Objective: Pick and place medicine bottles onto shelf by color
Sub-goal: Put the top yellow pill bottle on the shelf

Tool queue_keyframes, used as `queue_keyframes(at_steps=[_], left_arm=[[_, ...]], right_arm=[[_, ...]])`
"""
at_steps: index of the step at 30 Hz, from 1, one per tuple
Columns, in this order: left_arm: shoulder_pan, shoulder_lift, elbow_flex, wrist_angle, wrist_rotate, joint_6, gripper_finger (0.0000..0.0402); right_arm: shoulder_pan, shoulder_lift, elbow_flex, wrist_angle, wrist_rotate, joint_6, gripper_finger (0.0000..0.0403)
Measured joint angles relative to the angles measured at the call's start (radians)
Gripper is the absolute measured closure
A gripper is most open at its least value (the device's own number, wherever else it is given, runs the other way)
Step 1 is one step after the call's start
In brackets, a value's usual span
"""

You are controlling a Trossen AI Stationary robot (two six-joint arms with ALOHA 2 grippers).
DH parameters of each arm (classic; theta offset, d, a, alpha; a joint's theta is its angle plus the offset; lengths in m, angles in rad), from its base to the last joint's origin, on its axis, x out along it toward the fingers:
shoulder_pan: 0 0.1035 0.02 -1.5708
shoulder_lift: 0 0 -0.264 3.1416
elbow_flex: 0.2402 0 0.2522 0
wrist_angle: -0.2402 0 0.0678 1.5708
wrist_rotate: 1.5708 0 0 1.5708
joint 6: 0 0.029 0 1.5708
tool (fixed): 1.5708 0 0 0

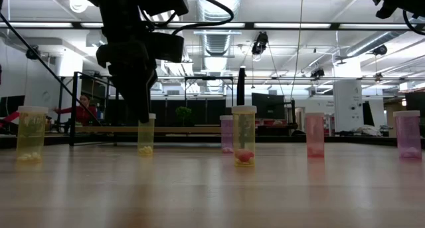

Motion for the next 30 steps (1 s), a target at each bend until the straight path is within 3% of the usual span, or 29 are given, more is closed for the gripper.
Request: queue_keyframes(at_steps=[8, 14, 18, 30], left_arm=[[0.000, -0.004, 0.031, -0.038, 0.000, 0.005, 0.0300], [0.028, -0.031, 0.101, -0.218, -0.045, 0.050, 0.0299], [0.092, -0.083, 0.110, -0.290, -0.111, 0.026, 0.0298], [0.369, -0.192, 0.068, -0.362, -0.238, -0.258, 0.0298]], right_arm=[[0.000, 0.000, 0.000, 0.000, 0.000, 0.001, 0.0394], [0.000, 0.000, 0.000, -0.002, 0.000, 0.002, 0.0394], [0.000, 0.000, 0.000, -0.013, 0.000, 0.002, 0.0394], [0.000, 0.000, 0.000, -0.013, 0.000, 0.002, 0.0394]])
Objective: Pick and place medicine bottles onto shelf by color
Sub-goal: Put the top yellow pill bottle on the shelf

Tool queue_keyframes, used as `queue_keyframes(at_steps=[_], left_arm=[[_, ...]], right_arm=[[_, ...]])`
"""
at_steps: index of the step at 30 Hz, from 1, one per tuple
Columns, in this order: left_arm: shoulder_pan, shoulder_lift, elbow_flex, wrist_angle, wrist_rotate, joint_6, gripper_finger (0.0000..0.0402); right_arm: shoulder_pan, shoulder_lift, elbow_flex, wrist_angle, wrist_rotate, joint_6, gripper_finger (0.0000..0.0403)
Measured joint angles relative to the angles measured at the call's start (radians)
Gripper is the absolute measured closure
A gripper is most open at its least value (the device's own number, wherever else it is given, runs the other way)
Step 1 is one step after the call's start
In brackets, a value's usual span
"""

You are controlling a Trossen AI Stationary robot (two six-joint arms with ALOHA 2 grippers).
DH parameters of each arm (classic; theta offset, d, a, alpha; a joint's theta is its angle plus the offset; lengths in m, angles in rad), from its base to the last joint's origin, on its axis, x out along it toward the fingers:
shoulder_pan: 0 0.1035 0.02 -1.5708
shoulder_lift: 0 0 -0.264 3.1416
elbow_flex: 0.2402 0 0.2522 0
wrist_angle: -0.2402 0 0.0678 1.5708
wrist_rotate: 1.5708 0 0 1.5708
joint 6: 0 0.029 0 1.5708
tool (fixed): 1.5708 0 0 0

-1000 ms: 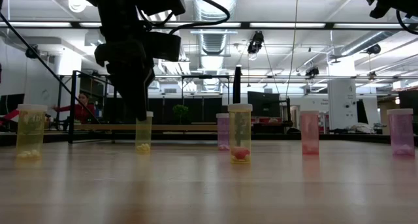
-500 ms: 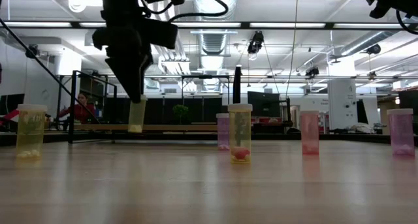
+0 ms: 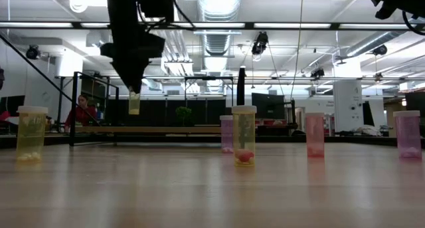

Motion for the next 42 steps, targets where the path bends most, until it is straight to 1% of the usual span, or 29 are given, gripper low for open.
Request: queue_keyframes(at_steps=[4, 8, 14, 22, 30, 42], left_arm=[[0.061, 0.003, -0.012, -0.005, -0.001, -0.005, 0.0298], [0.111, 0.003, -0.014, -0.061, -0.019, -0.002, 0.0298], [0.142, 0.002, -0.015, -0.090, -0.034, -0.004, 0.0298], [0.146, 0.002, -0.029, -0.085, -0.050, -0.037, 0.0298], [0.146, 0.002, -0.095, -0.080, -0.052, -0.059, 0.0298], [0.146, 0.002, -0.093, -0.077, -0.052, -0.059, 0.0292]], right_arm=[[0.000, 0.000, 0.000, 0.000, 0.000, 0.000, 0.0394], [0.000, 0.000, 0.000, 0.000, 0.000, 0.000, 0.0394], [0.000, 0.000, 0.000, 0.000, 0.000, -0.001, 0.0394], [0.000, 0.000, 0.000, 0.001, 0.000, 0.006, 0.0394], [0.000, 0.000, 0.000, 0.001, 0.000, 0.006, 0.0394], [0.000, 0.000, 0.000, 0.001, 0.000, 0.008, 0.0394]])
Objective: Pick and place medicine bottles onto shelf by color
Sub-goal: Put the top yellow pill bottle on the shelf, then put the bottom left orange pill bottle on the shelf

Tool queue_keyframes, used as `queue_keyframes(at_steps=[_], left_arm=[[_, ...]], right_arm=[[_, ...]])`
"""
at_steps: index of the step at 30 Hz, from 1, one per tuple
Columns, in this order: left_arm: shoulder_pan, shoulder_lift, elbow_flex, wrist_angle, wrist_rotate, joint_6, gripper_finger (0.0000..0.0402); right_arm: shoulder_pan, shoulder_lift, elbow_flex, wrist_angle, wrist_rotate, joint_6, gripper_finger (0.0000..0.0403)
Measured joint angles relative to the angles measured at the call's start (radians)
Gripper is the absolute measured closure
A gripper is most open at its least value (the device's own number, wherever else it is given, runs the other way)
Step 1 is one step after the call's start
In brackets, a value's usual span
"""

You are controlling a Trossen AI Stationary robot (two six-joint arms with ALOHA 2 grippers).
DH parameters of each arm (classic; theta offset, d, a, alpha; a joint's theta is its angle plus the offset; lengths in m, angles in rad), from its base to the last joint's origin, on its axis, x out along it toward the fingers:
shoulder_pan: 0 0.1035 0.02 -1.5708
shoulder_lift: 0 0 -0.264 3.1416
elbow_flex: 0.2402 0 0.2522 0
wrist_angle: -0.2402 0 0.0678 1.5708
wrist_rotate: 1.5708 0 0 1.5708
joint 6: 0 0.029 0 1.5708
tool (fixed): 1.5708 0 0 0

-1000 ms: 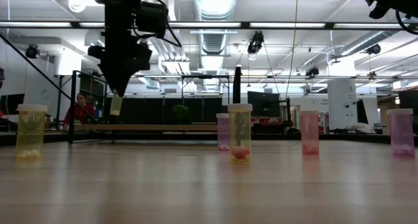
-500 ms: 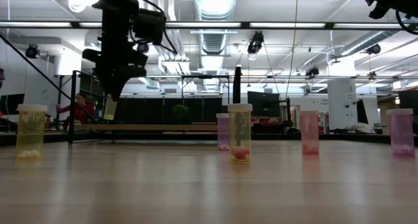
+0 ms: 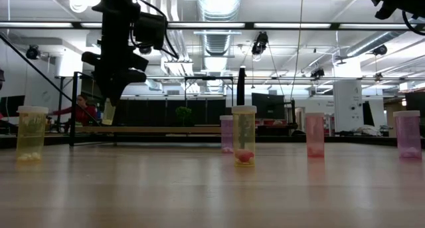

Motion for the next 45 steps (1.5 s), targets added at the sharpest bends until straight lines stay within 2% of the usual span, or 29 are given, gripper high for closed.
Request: queue_keyframes(at_steps=[11, 16, 20, 27, 34, 40, 45], left_arm=[[0.002, 0.000, 0.000, 0.000, 0.000, 0.001, 0.0257], [0.002, 0.000, 0.000, -0.009, -0.009, 0.009, 0.0255], [0.002, 0.000, 0.000, -0.014, -0.056, 0.029, 0.0255], [0.002, -0.001, 0.001, -0.015, -0.060, 0.059, 0.0255], [0.001, -0.009, 0.084, -0.087, -0.054, 0.100, 0.0255], [-0.021, -0.031, 0.191, -0.094, 0.119, 0.108, 0.0255], [-0.122, -0.041, 0.256, -0.060, 0.215, 0.106, 0.0255]], right_arm=[[0.000, 0.000, 0.000, 0.000, 0.000, 0.000, 0.0394], [0.000, 0.000, 0.000, 0.000, 0.000, 0.000, 0.0394], [0.000, 0.000, 0.000, -0.001, 0.000, 0.000, 0.0394], [0.000, 0.000, 0.000, -0.001, 0.000, 0.000, 0.0394], [0.000, 0.000, 0.000, 0.000, 0.000, 0.000, 0.0394], [0.000, 0.000, 0.000, 0.001, 0.000, -0.001, 0.0394], [0.000, 0.000, 0.000, 0.002, 0.000, -0.002, 0.0394]])
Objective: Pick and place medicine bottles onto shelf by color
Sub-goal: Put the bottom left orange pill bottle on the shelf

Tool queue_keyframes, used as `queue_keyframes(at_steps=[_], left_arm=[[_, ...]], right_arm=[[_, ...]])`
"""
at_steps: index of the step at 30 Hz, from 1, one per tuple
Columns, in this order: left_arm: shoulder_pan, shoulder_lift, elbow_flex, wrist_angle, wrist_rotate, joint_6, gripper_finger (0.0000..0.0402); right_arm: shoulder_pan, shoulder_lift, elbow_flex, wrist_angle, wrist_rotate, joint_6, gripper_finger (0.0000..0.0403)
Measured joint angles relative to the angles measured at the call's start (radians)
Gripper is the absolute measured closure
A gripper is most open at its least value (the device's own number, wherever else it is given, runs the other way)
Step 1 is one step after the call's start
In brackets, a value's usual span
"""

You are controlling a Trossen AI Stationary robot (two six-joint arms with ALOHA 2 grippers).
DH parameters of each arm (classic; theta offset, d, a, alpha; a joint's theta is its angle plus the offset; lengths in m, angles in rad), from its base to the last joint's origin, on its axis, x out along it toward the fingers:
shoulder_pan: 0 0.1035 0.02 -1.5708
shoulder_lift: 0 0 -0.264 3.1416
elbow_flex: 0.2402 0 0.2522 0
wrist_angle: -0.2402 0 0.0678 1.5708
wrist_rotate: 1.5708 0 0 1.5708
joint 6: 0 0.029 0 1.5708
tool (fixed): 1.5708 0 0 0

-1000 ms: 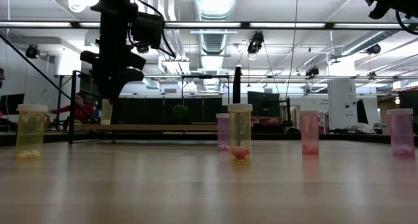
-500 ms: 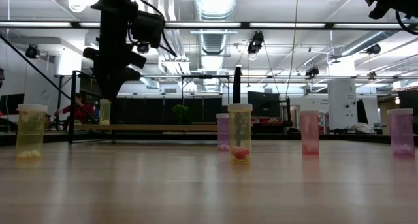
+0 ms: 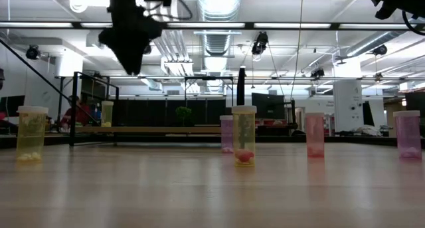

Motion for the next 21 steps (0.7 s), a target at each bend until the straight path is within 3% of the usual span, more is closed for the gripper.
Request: queue_keyframes(at_steps=[6, 14, 21], left_arm=[[-0.170, 0.000, 0.051, 0.053, 0.104, -0.091, 0.0255], [-0.459, 0.002, 0.102, 0.066, 0.312, -0.500, 0.0255], [-0.724, 0.011, 0.062, 0.166, 0.301, -0.835, 0.0255]], right_arm=[[0.000, 0.000, 0.000, -0.002, 0.000, -0.001, 0.0394], [0.000, 0.000, 0.000, -0.003, 0.000, -0.005, 0.0394], [0.000, 0.000, 0.000, -0.003, 0.000, 0.002, 0.0394]])
